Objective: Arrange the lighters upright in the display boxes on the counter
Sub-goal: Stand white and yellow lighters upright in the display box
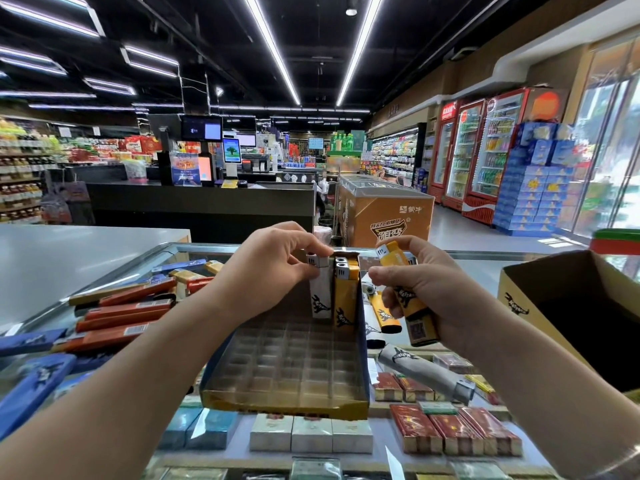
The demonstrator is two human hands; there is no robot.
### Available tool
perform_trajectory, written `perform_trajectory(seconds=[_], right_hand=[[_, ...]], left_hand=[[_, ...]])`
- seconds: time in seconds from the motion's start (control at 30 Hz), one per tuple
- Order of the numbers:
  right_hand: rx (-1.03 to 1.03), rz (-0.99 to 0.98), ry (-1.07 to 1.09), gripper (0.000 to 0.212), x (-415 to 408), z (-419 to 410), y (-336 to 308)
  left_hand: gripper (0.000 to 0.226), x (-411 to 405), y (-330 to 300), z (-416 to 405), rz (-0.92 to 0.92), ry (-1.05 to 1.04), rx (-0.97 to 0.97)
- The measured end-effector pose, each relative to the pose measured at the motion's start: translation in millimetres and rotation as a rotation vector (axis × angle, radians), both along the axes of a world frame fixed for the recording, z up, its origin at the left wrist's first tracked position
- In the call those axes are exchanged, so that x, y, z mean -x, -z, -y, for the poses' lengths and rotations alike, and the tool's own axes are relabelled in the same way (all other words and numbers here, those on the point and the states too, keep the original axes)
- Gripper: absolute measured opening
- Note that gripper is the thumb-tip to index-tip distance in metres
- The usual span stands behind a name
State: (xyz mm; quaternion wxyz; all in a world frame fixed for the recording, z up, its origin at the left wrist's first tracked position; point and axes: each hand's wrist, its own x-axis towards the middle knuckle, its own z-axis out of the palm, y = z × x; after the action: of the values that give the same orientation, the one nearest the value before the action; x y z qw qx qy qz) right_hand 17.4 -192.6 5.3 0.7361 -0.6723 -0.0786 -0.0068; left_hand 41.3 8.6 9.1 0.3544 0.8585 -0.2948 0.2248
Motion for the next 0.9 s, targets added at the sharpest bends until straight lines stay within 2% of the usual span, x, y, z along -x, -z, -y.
perform_trajectory(seconds=[0.2,0.33,0.47,0.57,0.8,0.87,0.9], right_hand=[[0.013,-0.008,0.001,0.032,1,-1,1],[0.017,-0.011,-0.027,0.019,1,-1,1],[0.024,-0.024,-0.062,0.014,0,-2,0],[0.013,-0.023,-0.07,0.02,1,-2,-1],[0.095,0.011,-0.117,0.031,6,-2,-4],[0.091,0.073,-0.145,0.033,9,-2,-6],[0.083,0.101,-0.162,0.031,10,-3,-7]], left_hand=[[0.027,3,3,6,0.033,-0.089,-0.117],[0.027,4,4,7,0.114,-0.13,-0.184],[0.014,3,8,9,0.154,-0.18,-0.148],[0.014,-1,7,7,0.066,-0.156,-0.08],[0.015,-1,-1,-1,-0.351,0.011,0.151],[0.018,1,-1,1,-0.401,0.047,0.136],[0.02,1,-1,2,-0.36,0.016,0.092]])
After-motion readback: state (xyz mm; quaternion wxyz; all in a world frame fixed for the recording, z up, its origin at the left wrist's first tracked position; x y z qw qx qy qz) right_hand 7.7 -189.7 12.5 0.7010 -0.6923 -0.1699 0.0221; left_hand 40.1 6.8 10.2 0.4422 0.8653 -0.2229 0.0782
